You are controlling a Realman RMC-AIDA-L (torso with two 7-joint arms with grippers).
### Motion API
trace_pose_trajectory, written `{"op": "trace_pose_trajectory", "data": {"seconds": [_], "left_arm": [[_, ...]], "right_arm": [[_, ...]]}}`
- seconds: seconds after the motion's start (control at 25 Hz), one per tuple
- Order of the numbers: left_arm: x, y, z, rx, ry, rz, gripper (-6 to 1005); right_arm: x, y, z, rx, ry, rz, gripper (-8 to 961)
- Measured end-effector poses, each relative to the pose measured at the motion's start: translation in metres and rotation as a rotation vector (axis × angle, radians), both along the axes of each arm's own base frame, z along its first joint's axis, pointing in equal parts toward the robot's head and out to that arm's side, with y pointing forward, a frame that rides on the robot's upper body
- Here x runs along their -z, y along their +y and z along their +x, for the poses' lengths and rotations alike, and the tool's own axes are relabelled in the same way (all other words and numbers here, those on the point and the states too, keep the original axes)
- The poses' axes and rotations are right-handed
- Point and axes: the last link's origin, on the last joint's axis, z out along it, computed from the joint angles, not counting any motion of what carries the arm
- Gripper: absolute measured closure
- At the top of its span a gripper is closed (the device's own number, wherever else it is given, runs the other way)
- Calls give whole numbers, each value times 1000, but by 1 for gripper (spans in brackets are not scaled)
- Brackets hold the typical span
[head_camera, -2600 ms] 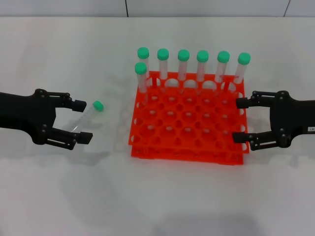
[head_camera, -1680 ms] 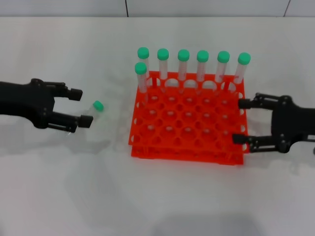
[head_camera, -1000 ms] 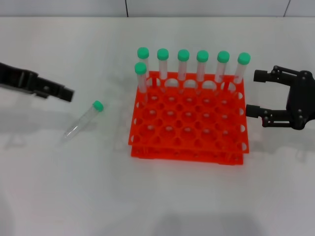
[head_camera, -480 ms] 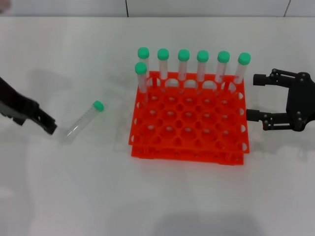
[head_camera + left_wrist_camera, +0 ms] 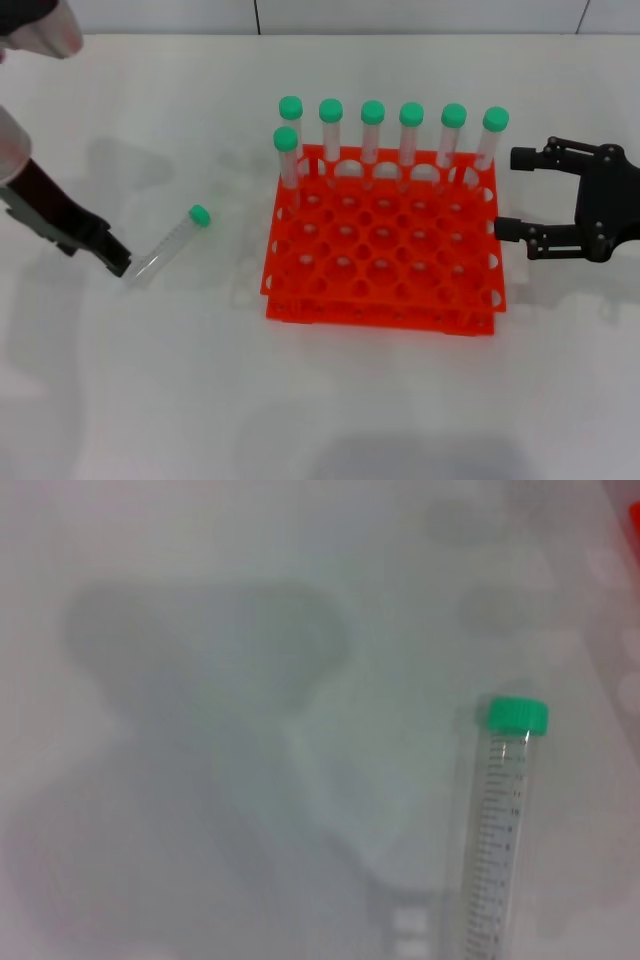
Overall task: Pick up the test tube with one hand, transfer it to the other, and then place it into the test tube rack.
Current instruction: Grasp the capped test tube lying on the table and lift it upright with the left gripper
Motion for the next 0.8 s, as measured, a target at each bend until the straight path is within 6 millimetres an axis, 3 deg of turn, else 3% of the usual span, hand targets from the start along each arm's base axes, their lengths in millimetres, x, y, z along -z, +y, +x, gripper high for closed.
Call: {"op": "trace_pose_trajectory", "data": {"seconds": [0.52,0.8], "left_arm": [[32,12,4,84,-3,-28,297],[40,10,7,92,-9,-49,302]], "right_arm": [[2,-1,1,10,3,-7,137],[2,-1,2,14,2,-6,140]]}}
